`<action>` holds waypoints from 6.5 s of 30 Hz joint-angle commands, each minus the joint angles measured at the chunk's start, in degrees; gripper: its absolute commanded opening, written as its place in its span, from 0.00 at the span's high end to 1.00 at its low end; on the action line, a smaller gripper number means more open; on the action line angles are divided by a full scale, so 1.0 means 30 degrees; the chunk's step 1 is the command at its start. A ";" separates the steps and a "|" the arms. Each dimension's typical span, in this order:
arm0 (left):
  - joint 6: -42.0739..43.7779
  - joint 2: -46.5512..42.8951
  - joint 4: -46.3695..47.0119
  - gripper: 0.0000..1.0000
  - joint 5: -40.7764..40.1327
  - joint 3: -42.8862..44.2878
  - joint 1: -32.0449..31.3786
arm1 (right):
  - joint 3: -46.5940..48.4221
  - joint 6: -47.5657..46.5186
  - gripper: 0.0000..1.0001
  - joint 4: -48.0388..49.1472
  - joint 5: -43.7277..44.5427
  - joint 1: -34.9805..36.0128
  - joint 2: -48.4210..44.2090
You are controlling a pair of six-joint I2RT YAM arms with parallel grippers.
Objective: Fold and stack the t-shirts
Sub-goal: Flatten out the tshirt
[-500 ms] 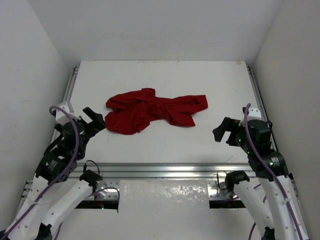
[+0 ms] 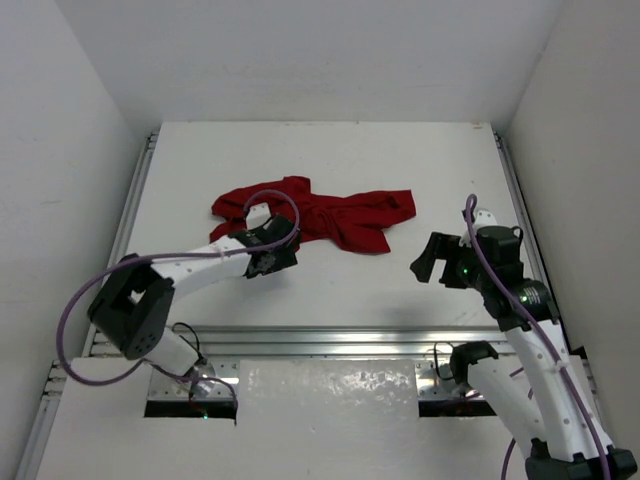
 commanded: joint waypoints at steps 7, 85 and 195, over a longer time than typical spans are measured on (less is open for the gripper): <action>-0.1048 0.2939 0.0873 0.42 -0.3854 0.2164 0.0145 | -0.0652 -0.0378 0.01 0.1485 -0.1265 -0.0022 -0.0727; -0.3100 0.5840 -0.1443 0.55 -0.8163 0.1724 -0.0970 | 0.1896 -0.0701 0.01 0.9103 -0.1851 0.0534 1.6997; 1.4130 -0.4178 -0.5158 1.00 -0.5441 2.8528 -0.1554 | 2.7526 -0.3484 1.00 -0.6157 1.0248 0.3874 1.0142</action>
